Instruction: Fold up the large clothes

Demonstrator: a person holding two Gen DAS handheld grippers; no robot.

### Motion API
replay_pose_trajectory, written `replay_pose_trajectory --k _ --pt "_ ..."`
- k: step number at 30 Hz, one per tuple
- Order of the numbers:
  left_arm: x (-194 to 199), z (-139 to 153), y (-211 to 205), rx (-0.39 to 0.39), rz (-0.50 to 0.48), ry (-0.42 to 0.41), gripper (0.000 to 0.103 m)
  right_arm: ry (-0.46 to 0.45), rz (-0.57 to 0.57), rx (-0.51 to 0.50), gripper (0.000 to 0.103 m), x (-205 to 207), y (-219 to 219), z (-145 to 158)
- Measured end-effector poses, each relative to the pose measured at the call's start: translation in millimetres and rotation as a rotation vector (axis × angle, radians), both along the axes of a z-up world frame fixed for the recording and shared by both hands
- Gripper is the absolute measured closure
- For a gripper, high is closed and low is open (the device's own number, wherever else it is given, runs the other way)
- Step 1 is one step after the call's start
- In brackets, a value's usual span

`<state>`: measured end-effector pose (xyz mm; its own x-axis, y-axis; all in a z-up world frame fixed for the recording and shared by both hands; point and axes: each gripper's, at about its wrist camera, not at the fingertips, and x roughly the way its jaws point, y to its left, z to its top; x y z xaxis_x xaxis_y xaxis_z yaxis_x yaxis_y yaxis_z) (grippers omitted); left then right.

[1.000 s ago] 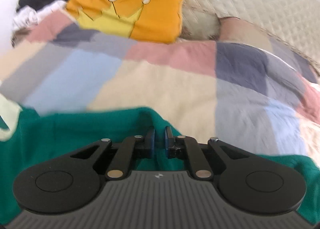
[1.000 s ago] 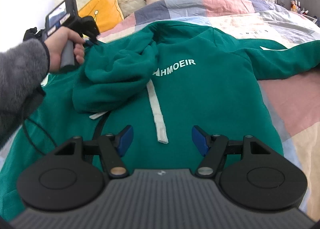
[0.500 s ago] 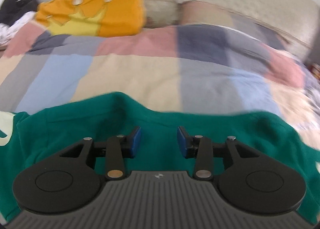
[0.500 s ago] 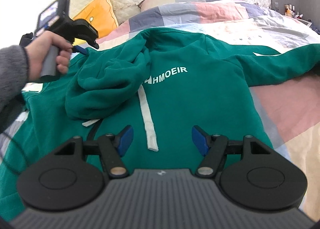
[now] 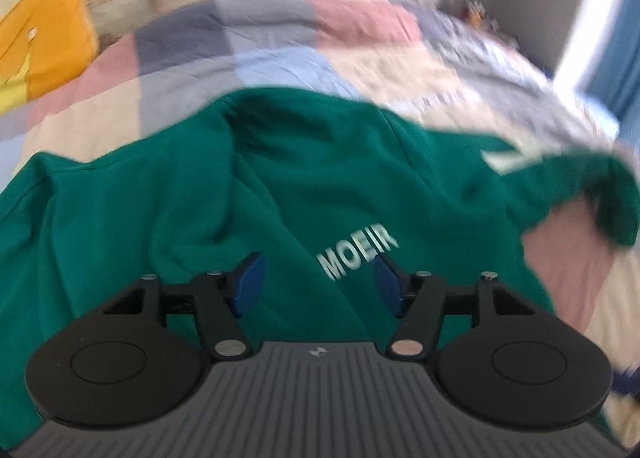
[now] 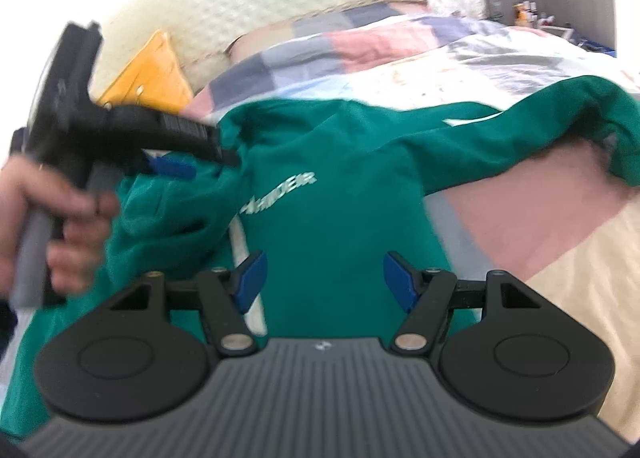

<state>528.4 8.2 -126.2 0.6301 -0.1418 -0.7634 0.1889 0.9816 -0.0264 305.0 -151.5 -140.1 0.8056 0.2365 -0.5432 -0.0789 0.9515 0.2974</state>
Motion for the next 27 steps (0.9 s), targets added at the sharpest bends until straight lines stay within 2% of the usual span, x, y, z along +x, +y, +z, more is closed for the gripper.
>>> replay_pose_trajectory --k 2,3,4,5,6,8,11,14,17,19,22,24,27 --pt "-2 -12 -12 0.066 -0.022 0.015 0.039 -0.001 -0.022 0.007 0.036 1 -5 0" --pt "-3 -16 -18 0.116 -0.028 0.005 0.053 0.002 -0.029 0.012 0.036 3 -8 0" --pt "-6 -19 -22 0.18 -0.033 -0.013 0.076 0.007 -0.032 0.019 0.036 3 -10 0" --pt "-7 -22 -26 0.239 -0.038 -0.014 0.086 0.007 -0.036 0.026 0.036 3 -13 0" --pt "-7 -22 -26 0.26 -0.036 -0.01 0.09 0.005 -0.043 0.027 0.036 4 -14 0" --pt "-7 -9 -18 0.25 -0.036 -0.026 0.091 0.005 -0.05 0.03 0.036 4 -18 -1" --pt "-4 29 14 0.14 0.045 -0.081 0.092 0.002 -0.051 0.043 0.036 4 -20 0" --pt "-8 51 24 0.189 0.005 -0.101 0.092 -0.007 -0.043 0.039 0.036 3 -19 1" --pt "-19 59 26 0.194 -0.06 -0.081 0.092 -0.012 -0.039 0.034 0.036 2 -18 3" --pt "-33 52 18 0.246 -0.128 -0.064 0.092 -0.018 -0.042 0.033 0.036 1 -18 4" --pt "-49 28 6 0.25 -0.196 -0.02 0.092 -0.018 -0.045 0.03 0.036 1 -19 4" --pt "-55 4 1 0.236 -0.197 0.009 0.092 -0.019 -0.044 0.029 0.036 0 -20 4" --pt "-58 -23 4 0.175 -0.142 0.023 0.091 -0.028 -0.036 0.016 0.036 0 -18 4"
